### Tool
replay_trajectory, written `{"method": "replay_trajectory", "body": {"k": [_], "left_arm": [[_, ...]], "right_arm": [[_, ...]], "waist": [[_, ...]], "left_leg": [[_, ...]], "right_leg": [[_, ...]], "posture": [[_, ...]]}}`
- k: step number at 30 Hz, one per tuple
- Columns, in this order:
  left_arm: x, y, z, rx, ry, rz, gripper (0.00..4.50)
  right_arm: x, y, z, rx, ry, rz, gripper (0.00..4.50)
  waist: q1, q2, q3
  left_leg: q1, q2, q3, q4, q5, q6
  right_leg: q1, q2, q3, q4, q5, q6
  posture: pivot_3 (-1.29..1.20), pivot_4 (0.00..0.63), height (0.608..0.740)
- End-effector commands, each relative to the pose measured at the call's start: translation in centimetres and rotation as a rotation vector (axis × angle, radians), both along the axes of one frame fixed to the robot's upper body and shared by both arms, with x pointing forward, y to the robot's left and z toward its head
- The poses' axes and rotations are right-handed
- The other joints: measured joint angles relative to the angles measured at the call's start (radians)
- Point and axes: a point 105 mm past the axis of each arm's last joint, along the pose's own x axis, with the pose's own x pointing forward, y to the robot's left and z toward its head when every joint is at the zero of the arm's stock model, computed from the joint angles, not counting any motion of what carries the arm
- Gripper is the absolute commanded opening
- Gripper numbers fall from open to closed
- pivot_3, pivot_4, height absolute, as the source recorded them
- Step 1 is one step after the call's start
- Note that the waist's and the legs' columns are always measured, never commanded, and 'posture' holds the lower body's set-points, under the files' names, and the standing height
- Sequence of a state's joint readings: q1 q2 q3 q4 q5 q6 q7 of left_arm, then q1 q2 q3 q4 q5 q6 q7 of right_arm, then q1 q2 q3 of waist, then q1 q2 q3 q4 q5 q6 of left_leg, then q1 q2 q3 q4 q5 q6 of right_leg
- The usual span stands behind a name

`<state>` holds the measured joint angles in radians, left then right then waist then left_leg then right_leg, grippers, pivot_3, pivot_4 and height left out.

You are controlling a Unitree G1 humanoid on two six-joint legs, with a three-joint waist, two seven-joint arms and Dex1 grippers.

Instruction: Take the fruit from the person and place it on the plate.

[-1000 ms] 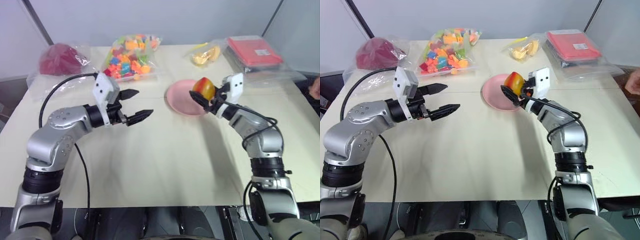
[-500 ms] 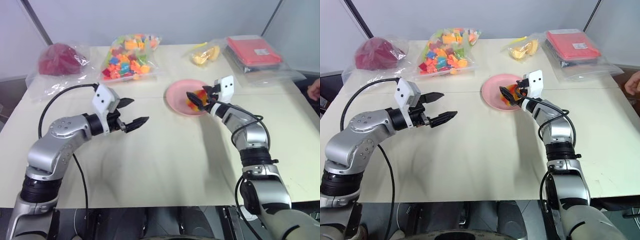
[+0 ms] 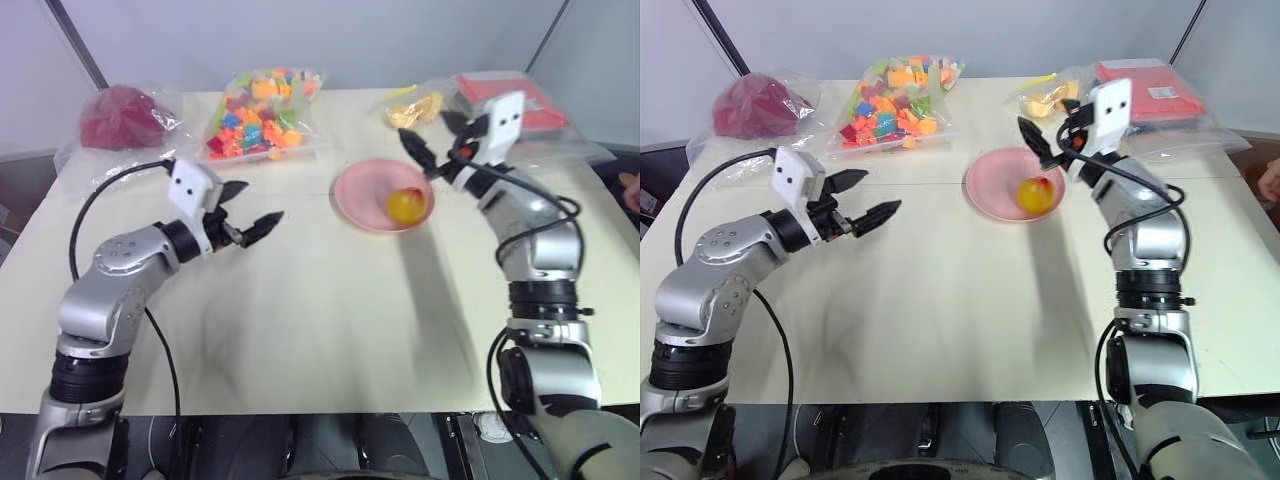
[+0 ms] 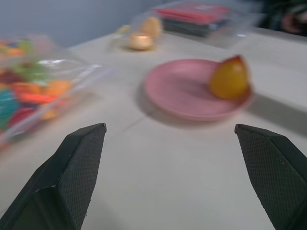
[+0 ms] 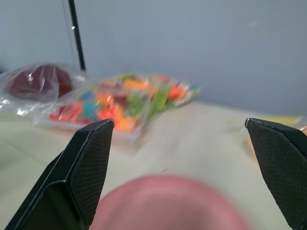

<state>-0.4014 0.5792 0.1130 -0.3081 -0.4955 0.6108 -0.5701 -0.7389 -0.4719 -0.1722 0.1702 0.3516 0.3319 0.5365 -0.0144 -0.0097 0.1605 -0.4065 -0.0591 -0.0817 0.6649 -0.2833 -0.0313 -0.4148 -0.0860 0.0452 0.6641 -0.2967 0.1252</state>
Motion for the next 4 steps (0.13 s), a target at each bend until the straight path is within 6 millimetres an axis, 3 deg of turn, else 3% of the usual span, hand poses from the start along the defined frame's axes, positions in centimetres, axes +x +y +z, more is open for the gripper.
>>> {"method": "replay_trajectory", "body": {"k": [1,4], "left_arm": [[0.3,1.6,1.8,-0.048,-0.092,0.093,4.5],[0.2,2.2,1.7,-0.064,-0.099,0.129,4.5]], "right_arm": [[-1.6,-1.8,0.4,-0.03,-0.018,-0.036,4.47],[-2.6,-4.2,-0.9,-0.068,0.017,-0.116,4.47]], "waist": [[0.001,0.0,0.0],[0.002,0.0,0.0]], "left_leg": [[0.0,0.0,0.0,0.0,0.0,0.0],[-0.001,0.0,0.0,0.0,0.0,0.0]], "right_leg": [[0.0,0.0,0.0,0.0,0.0,0.0],[0.0,-0.001,0.0,0.0,0.0,0.0]], "posture": [[0.0,0.15,0.74],[0.0,0.15,0.74]]}}
